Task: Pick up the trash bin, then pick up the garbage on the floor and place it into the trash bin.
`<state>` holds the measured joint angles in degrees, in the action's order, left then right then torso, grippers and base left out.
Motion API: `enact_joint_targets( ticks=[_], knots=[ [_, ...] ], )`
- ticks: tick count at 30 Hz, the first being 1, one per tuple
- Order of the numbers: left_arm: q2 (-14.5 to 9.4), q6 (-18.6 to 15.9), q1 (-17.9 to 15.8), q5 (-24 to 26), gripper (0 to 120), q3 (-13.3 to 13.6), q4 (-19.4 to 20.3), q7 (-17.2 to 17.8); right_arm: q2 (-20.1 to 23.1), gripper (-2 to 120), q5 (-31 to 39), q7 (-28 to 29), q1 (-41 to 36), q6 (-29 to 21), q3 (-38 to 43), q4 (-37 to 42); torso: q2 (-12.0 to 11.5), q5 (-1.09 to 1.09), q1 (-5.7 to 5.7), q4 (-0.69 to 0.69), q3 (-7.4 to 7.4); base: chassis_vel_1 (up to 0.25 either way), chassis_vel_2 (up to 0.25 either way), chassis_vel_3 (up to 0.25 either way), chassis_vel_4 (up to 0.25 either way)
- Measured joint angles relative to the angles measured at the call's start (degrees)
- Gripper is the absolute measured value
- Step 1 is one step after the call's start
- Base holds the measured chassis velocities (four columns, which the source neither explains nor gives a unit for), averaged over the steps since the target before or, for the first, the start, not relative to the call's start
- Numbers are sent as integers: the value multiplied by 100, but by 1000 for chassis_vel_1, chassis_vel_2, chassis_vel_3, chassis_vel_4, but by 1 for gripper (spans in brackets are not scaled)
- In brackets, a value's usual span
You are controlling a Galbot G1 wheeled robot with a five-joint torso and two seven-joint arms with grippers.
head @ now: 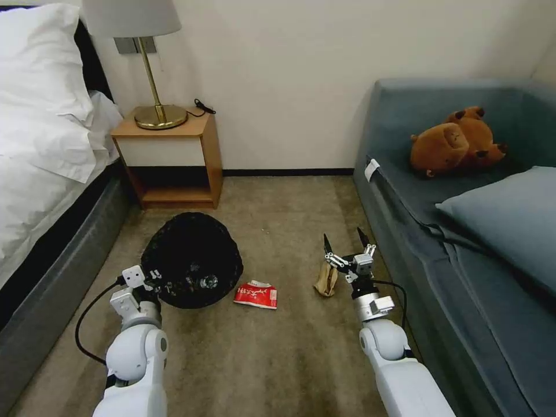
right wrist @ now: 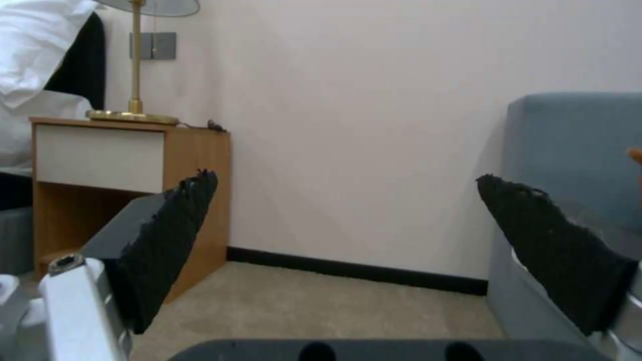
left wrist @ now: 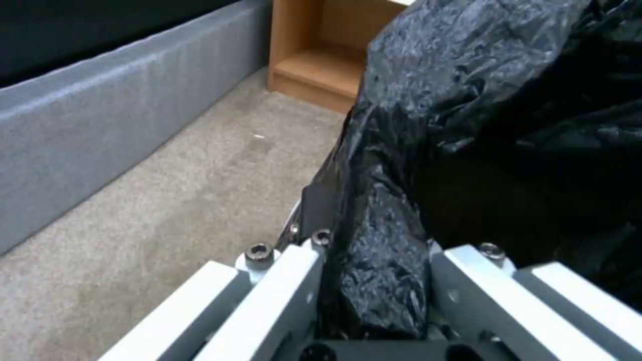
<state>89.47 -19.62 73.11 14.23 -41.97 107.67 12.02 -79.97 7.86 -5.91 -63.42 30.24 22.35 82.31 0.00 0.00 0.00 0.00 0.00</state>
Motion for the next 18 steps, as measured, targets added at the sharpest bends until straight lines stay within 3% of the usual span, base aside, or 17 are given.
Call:
enact_joint_targets(
  ticks=[18],
  knots=[
    [22, 5, 1, -26, 2, 15, 4, -11, -25, 99, -1, -8, -40, 13, 5, -6, 0, 0, 0, 0, 0, -6, 9, 8, -8]
  ],
)
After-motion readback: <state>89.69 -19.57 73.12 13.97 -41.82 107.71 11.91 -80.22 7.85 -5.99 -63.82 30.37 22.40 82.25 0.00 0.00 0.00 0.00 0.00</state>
